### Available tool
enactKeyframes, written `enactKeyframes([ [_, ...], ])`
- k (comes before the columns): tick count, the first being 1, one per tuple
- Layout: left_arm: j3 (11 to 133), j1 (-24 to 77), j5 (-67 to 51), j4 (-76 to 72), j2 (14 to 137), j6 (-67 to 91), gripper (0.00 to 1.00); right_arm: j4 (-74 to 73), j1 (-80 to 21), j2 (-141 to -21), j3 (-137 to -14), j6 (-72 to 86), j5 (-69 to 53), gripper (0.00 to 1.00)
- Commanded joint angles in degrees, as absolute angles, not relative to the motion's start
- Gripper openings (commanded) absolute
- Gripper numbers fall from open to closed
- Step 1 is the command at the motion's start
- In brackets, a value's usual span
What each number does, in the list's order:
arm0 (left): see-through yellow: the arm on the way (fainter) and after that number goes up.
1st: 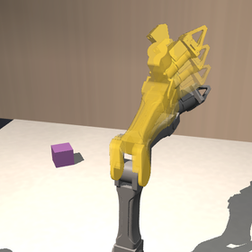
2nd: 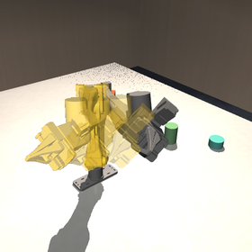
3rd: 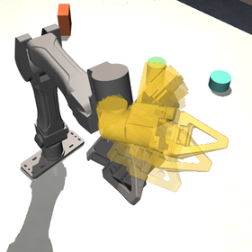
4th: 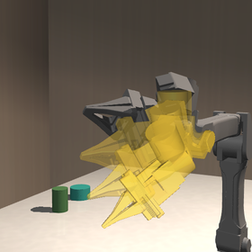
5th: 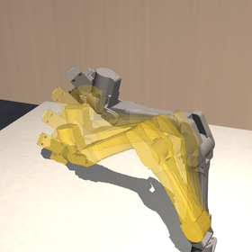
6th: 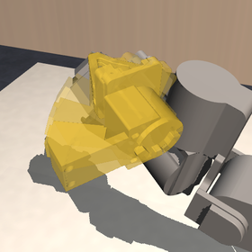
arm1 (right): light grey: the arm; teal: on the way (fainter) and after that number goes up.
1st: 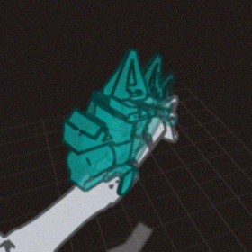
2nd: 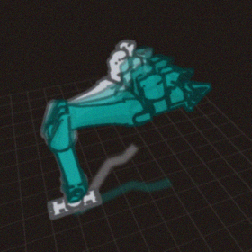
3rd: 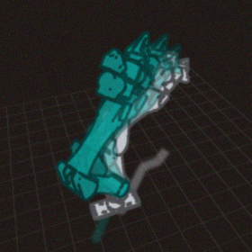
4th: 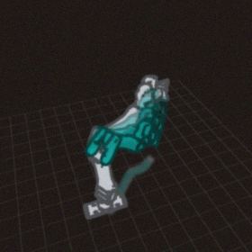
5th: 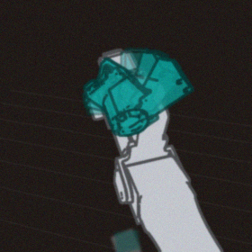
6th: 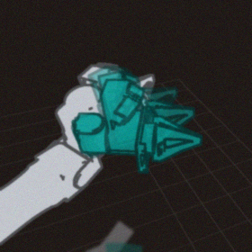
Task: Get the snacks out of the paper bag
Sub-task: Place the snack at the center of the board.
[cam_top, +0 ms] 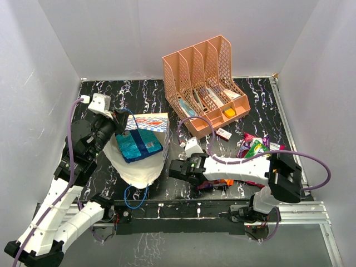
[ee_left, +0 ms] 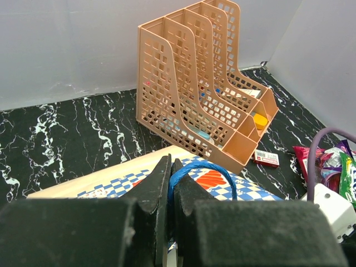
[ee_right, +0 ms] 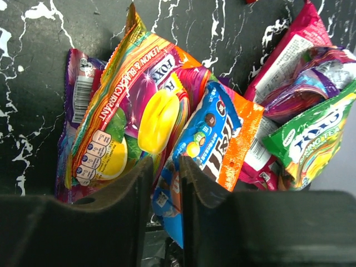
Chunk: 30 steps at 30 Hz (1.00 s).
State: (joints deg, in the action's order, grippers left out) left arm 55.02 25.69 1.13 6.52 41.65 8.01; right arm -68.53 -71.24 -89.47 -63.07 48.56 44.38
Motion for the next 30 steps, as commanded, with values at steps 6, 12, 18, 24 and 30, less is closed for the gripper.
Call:
enactKeyframes([
  [6,54.99,26.02,0.43,5.8,41.09,8.82,0.0,-51.55,-71.45,-69.08,-60.53,33.84,32.84,0.53],
  [12,54.94,26.02,0.53,5.89,40.37,8.96,0.0,-31.62,-71.46,-52.89,-54.65,13.35,18.5,0.63],
  [18,54.63,26.02,-0.04,5.89,39.84,9.23,0.0,-17.86,-72.0,-58.82,-58.4,0.21,5.57,0.62],
  [24,54.64,26.03,-1.87,6.39,40.15,9.21,0.0,-16.01,-78.65,-77.09,-72.04,-12.51,8.85,0.63],
  [30,54.54,26.02,-3.85,6.45,39.37,8.24,0.0,-9.53,-80.15,-89.06,-74.93,-31.43,14.64,0.62],
])
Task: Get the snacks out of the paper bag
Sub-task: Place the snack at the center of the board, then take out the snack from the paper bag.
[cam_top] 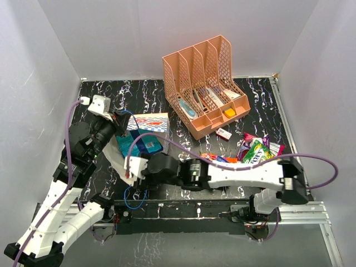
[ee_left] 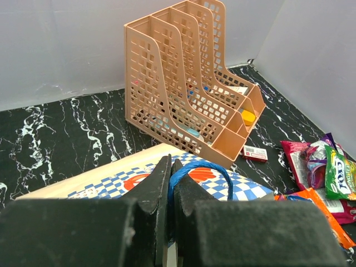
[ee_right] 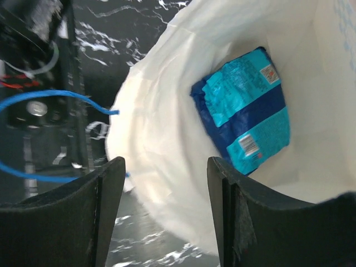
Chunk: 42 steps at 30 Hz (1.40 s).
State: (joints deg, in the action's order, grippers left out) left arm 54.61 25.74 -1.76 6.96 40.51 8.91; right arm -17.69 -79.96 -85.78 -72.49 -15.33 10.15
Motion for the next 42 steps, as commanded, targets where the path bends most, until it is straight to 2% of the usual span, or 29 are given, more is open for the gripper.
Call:
enactKeyframes([
  [1,54.48,26.02,-4.28,6.47,39.03,8.31,0.0,-7.77,-80.16,-90.44,-74.7,-34.89,15.5,0.62],
  [10,52.57,26.04,-7.57,5.4,36.6,8.89,0.0,-7.0,-79.09,-106.17,-81.43,-53.54,19.25,0.69],
  [27,49.79,27.22,-8.98,4.59,32.49,12.68,0.0,-5.54,-70.85,-114.72,-83.9,-52.86,9.54,0.7],
  [42,49.81,28.11,-10.71,3.69,32.26,14.26,0.0,4.86,-67.04,-122.55,-84.94,-53.79,8.45,0.81],
])
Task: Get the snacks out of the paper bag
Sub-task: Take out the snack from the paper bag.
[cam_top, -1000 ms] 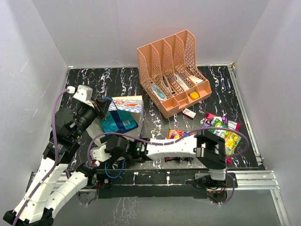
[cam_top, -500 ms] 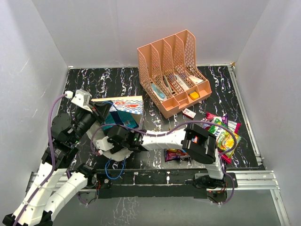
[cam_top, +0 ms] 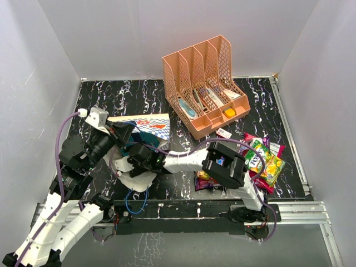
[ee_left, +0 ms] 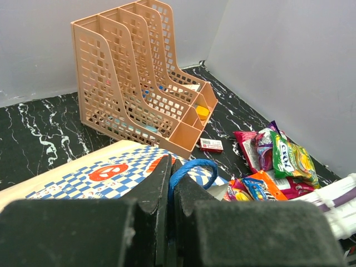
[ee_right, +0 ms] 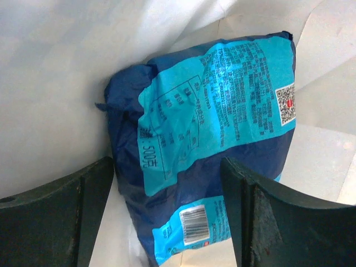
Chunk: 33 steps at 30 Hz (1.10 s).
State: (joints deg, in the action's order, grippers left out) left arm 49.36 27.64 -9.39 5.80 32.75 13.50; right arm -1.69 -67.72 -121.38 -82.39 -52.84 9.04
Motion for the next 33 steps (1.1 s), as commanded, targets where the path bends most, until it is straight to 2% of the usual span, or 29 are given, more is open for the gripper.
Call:
enactKeyframes([
  [1,49.95,28.1,-10.72,3.83,32.25,14.3,0.0,5.36,-66.79,-123.01,-85.16,-53.78,8.49,0.82],
  [4,50.19,28.21,-10.77,3.87,32.26,14.34,0.0,7.72,-66.38,-124.96,-86.02,-53.94,11.5,0.8],
  [6,50.31,28.17,-10.66,3.87,32.12,14.27,0.0,11.01,-66.36,-126.29,-85.53,-55.08,14.64,0.74],
  [9,50.54,28.28,-10.47,4.36,32.17,14.0,0.0,15.21,-66.06,-127.37,-84.91,-56.19,17.76,0.49],
  [19,50.59,28.39,-6.74,6.14,32.26,13.62,0.0,13.28,-65.65,-123.07,-86.34,-54.94,16.19,0.08],
  [33,52.9,28.41,-1.74,7.23,35.48,14.17,0.0,9.75,-66.27,-108.55,-82.8,-43.27,4.42,0.08],
])
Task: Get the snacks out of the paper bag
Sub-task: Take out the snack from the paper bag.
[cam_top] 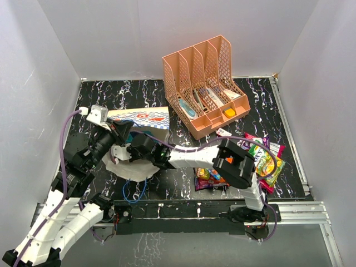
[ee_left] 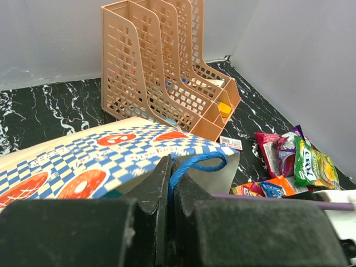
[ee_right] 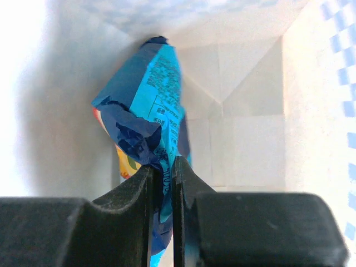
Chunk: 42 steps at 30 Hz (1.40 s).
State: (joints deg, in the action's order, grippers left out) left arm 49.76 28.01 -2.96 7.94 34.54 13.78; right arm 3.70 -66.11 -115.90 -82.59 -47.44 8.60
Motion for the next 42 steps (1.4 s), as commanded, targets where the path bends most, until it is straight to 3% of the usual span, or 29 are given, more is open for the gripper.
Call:
enactKeyframes([
  [1,53.3,28.35,-1.51,7.55,35.97,14.16,0.0,9.86,-66.35,-107.56,-82.33,-42.58,3.57,0.08],
  [13,61.51,28.39,5.46,12.0,44.06,13.71,0.0,15.0,-66.53,-92.31,-74.63,-35.98,-3.1,0.08],
  [23,65.76,28.35,1.26,12.22,48.15,14.43,0.0,14.29,-66.58,-86.48,-74.8,-33.39,-4.41,0.08],
  [36,80.53,28.39,14.65,21.62,60.43,14.64,0.0,11.8,-66.58,-73.93,-78.78,-24.62,-1.42,0.08],
  [42,87.16,28.39,20.98,28.28,66.73,14.23,0.0,10.15,-66.58,-67.97,-82.74,-22.83,7.82,0.08],
])
